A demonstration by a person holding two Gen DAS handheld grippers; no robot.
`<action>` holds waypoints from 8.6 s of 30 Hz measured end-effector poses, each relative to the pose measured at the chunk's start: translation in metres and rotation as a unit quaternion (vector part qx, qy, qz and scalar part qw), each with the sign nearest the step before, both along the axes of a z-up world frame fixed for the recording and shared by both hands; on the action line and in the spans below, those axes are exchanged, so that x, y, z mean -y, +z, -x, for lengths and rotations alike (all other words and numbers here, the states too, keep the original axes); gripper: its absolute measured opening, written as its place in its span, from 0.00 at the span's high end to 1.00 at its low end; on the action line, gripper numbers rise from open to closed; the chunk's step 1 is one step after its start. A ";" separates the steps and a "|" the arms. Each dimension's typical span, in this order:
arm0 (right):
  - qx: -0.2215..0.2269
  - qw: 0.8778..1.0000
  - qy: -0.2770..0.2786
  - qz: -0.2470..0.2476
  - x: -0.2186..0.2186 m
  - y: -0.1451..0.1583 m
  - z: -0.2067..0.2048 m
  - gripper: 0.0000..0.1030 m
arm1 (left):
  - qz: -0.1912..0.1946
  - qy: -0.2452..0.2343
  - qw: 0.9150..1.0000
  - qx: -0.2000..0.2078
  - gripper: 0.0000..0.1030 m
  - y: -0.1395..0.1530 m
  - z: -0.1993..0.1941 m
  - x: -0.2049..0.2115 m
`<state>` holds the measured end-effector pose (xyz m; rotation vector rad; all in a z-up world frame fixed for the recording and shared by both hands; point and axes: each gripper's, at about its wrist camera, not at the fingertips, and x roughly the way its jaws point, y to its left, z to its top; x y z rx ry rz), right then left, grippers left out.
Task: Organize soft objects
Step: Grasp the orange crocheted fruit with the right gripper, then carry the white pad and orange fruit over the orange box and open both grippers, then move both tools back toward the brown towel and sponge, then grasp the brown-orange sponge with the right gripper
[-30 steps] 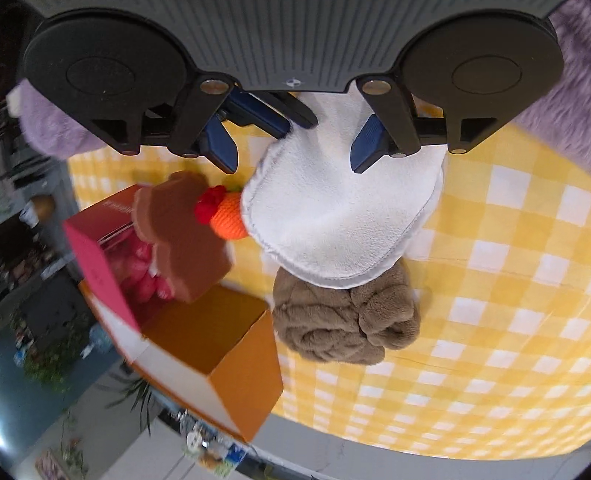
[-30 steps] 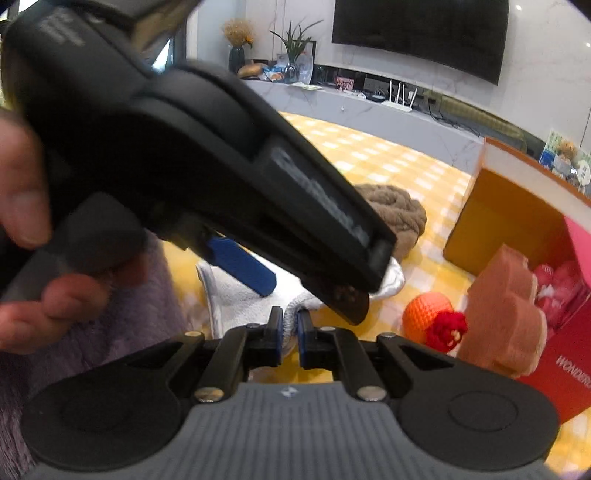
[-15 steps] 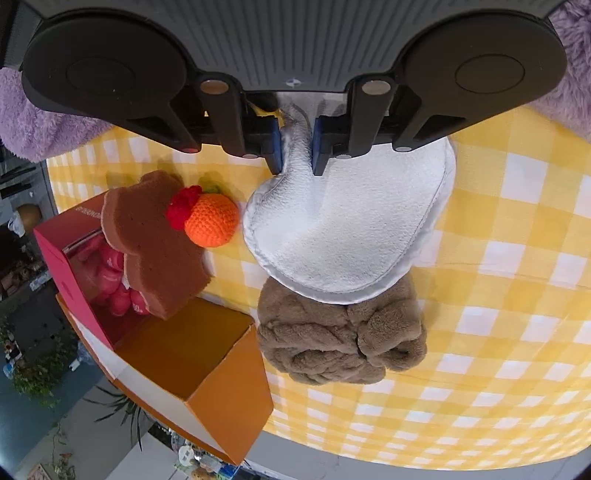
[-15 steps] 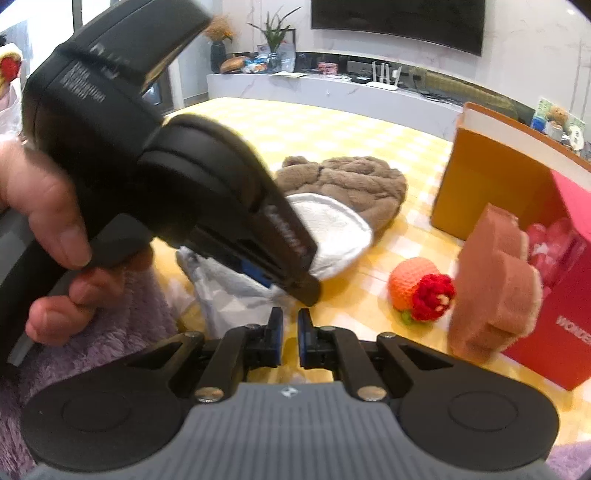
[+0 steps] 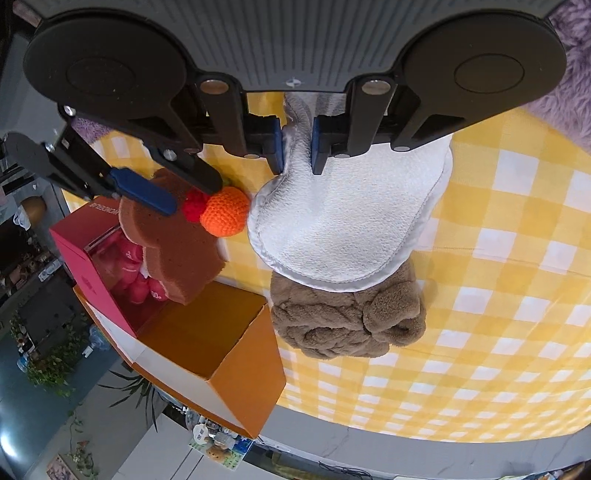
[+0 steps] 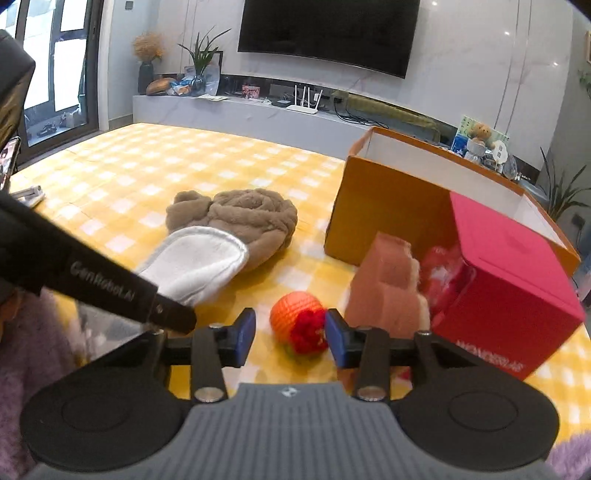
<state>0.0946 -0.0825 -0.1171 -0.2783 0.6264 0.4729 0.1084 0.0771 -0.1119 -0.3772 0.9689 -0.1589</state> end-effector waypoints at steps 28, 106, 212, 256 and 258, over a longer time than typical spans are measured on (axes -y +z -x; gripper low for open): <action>0.052 0.996 0.005 0.073 -0.012 -0.019 0.002 0.73 | -0.057 -0.035 0.996 0.051 0.83 0.005 0.011 0.018; 0.074 0.995 -0.014 -0.071 0.117 0.161 -0.092 0.50 | 0.017 -0.108 0.959 0.263 0.85 0.186 -0.082 0.092; -0.035 0.985 -0.150 -0.081 0.069 0.014 -0.004 0.26 | -0.069 0.021 0.990 0.125 0.45 0.026 0.038 0.015; -0.011 0.994 -0.051 -0.095 0.012 -0.001 -0.042 0.54 | -0.197 -0.041 0.979 -0.034 0.38 0.001 -0.087 -0.015; -0.017 0.994 -0.052 -0.095 0.013 -0.002 -0.043 0.54 | -0.191 -0.040 0.980 -0.029 0.36 0.000 -0.089 -0.015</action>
